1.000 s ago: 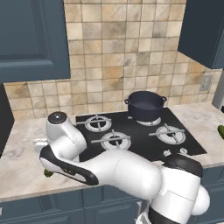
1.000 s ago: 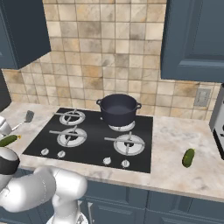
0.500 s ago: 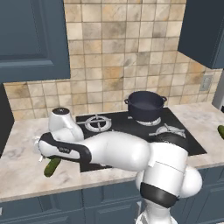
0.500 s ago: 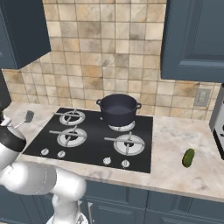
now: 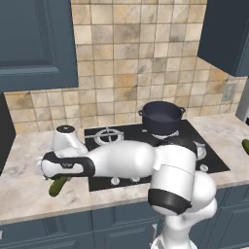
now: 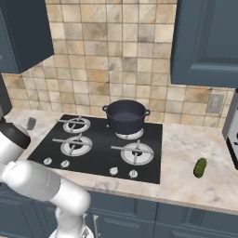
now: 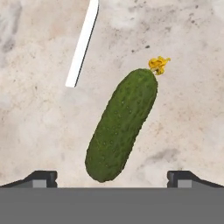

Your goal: Put the cucumber and cucumber in the pot. Retrieve the spatula and lightly stir the vegetables in the pot.

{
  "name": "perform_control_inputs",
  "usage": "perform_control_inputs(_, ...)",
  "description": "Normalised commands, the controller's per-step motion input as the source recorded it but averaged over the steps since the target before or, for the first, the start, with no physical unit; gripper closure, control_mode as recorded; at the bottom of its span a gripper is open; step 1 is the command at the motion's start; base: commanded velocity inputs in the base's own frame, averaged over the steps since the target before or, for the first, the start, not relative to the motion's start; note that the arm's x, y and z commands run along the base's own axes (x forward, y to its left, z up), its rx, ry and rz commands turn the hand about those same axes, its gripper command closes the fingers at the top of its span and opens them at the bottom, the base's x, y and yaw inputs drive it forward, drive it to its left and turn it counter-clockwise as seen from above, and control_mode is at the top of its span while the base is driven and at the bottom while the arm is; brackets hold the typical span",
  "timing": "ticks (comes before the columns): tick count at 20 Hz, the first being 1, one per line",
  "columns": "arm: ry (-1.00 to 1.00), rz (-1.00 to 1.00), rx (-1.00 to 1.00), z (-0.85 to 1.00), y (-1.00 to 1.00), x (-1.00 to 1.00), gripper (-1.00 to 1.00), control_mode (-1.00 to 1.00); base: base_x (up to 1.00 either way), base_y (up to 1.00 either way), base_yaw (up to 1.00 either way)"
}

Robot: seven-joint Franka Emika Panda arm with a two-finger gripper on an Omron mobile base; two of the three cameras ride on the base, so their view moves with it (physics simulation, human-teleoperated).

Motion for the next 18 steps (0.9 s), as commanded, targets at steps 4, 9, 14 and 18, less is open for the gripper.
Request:
perform_control_inputs(4, 0.0, 0.01, -0.01, -0.27, 0.06, 0.03, -1.0, -1.0, 0.0, 0.0, 0.0)
perform_control_inputs(9, 0.0, 0.0, -0.03, -0.28, 0.0, 0.04, -1.0, -1.0, 0.0, 0.0, 0.0)
perform_control_inputs(14, 0.0, 0.0, -0.01, -0.25, 0.01, 0.13, -1.0, -1.0, 0.0, 0.0, 0.0)
perform_control_inputs(18, 0.0, 0.0, 0.0, -0.19, 0.03, 0.18, -1.0, -1.0, 0.0, 0.0, 0.0)
